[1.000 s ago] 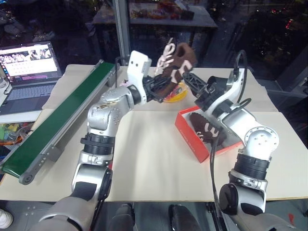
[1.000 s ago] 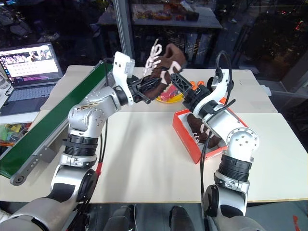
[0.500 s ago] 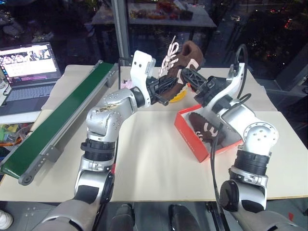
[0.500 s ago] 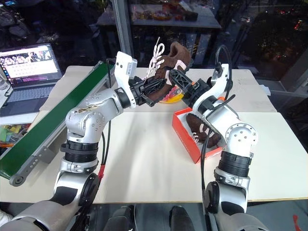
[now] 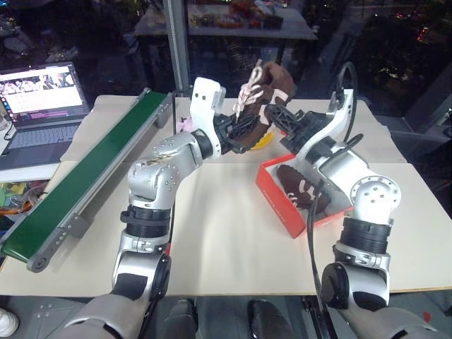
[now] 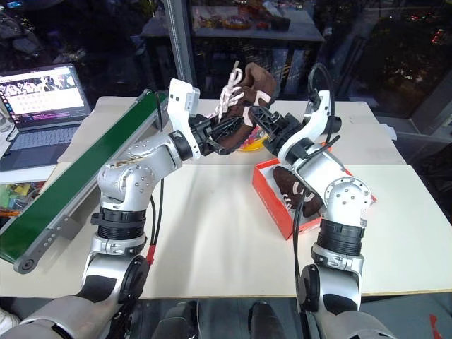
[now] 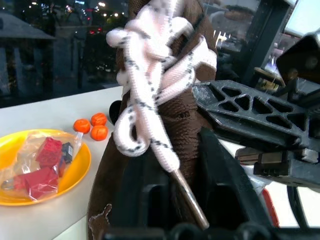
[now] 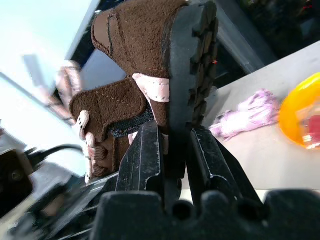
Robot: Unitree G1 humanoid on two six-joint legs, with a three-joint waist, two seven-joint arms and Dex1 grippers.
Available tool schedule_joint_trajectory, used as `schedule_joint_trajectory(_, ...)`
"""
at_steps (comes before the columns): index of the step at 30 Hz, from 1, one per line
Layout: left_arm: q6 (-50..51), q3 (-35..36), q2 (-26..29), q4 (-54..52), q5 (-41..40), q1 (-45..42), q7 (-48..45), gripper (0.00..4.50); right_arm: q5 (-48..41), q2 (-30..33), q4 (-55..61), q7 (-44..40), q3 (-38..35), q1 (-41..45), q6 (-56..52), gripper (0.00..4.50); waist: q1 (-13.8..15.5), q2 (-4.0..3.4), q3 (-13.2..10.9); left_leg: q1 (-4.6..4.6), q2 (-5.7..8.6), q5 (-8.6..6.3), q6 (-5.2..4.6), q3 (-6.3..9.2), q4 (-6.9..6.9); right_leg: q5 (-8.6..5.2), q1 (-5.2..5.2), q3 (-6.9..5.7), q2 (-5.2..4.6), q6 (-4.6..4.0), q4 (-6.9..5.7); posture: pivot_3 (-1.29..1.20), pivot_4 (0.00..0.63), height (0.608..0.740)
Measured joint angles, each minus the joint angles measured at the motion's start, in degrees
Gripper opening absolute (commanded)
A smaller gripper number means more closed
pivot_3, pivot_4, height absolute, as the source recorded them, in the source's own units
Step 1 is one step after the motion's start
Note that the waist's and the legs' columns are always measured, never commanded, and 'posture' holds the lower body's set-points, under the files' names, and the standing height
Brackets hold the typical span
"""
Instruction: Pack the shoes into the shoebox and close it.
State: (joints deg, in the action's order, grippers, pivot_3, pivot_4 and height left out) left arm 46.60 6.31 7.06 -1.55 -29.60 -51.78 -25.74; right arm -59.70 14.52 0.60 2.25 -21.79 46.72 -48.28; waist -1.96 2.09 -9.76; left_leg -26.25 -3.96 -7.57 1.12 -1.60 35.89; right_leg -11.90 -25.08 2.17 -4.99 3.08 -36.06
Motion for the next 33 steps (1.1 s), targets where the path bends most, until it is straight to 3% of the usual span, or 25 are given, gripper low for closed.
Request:
schedule_joint_trajectory(4, 0.12, 1.84, 3.3, 0.25, -0.76, -0.12, 0.39, 3.98, 5.38, 8.02, -1.75, -3.11, 1.51, 1.69, 0.53, 0.24, 0.13, -0.06, -0.04, 0.0, 0.02, 0.0, 0.0, 0.0, -0.02, 0.0, -0.02, 0.02, 0.0, 0.0, 0.03, 0.0, 0.15, 0.74)
schedule_joint_trajectory(9, -2.04, 2.68, 8.15, 3.88, 1.52, -0.13, 0.58, 3.98, 15.78, 27.01, -3.37, -17.95, 11.42, 4.62, -0.2, 0.24, 0.32, -0.16, -0.1, 0.0, 0.02, -0.01, 0.0, -0.01, -0.05, -0.02, -0.03, 0.02, 0.0, 0.0, 0.08, 0.0, 0.15, 0.74)
schedule_joint_trajectory(15, -4.38, 1.31, 9.33, 4.7, 3.63, 0.32, 0.57, 3.98, 21.87, 37.19, -5.74, -35.0, 19.75, -0.66, -2.09, 0.24, 1.0, -0.14, -0.1, 0.0, 0.03, -0.02, -0.01, -0.02, 0.0, -0.01, 0.03, 0.05, -0.01, 0.0, 0.14, 0.0, 0.15, 0.74)
schedule_joint_trajectory(24, -4.29, -0.39, 8.65, 2.33, 3.71, 2.72, 1.44, 3.98, 23.64, 35.63, -10.86, -45.81, 19.37, -11.67, -2.19, 0.24, 1.25, -0.13, -0.12, -0.04, 0.07, -0.01, -0.01, -0.02, 0.09, 0.02, 0.03, 0.07, -0.02, 0.06, 0.12, 0.0, 0.15, 0.74)
schedule_joint_trajectory(33, -4.23, -0.26, 8.71, 2.22, 3.58, 2.72, 2.1, 3.98, 26.04, 34.64, -10.99, -48.66, 19.4, -13.3, -2.22, 0.24, 1.13, -0.13, -0.12, 0.0, 0.08, -0.02, -0.01, -0.02, 0.09, 0.02, 0.04, 0.11, -0.01, 0.09, 0.12, 0.0, 0.15, 0.74)
